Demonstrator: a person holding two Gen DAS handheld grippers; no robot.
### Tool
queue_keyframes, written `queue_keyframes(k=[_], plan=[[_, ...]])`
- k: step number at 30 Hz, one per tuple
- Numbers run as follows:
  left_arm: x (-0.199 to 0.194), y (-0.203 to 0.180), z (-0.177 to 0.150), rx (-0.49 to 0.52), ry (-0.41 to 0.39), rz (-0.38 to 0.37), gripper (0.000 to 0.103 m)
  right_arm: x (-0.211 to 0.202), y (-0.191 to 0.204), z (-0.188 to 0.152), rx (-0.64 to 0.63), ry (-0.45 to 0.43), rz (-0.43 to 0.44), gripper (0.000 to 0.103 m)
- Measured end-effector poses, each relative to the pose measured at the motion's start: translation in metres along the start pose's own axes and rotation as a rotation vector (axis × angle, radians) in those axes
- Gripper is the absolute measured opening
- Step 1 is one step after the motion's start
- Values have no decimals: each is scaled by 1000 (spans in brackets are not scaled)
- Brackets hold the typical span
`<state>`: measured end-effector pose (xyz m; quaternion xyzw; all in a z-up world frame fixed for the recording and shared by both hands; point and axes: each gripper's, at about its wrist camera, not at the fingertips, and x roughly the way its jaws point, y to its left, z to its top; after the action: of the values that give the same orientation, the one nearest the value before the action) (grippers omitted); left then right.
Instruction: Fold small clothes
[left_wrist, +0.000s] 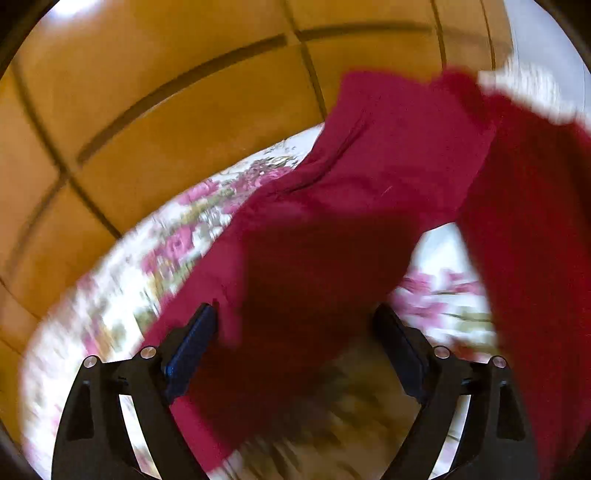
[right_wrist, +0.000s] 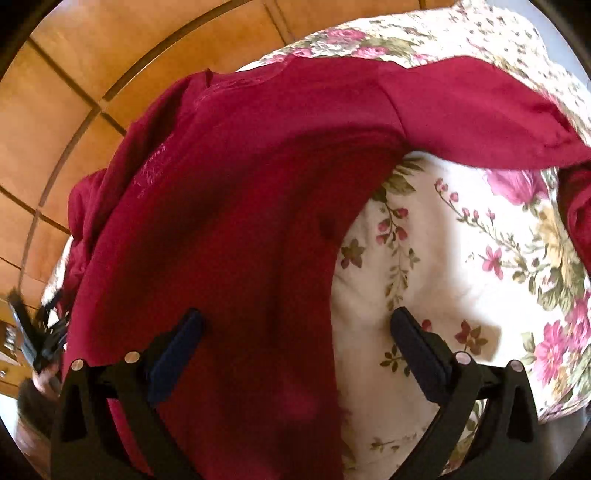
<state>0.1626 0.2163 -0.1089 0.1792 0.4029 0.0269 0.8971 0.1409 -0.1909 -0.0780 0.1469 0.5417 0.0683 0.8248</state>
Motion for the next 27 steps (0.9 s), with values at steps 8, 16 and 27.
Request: queue_keyframes(k=[8, 16, 27], plan=[[-3, 36, 52, -65, -27, 54, 6, 5, -2, 1, -48, -13, -36, 95], [22, 147, 97, -438, 43, 139, 4, 3, -3, -2, -70, -13, -39, 96], [7, 106, 51, -521, -59, -41, 86, -1, -6, 3, -39, 17, 5, 97]])
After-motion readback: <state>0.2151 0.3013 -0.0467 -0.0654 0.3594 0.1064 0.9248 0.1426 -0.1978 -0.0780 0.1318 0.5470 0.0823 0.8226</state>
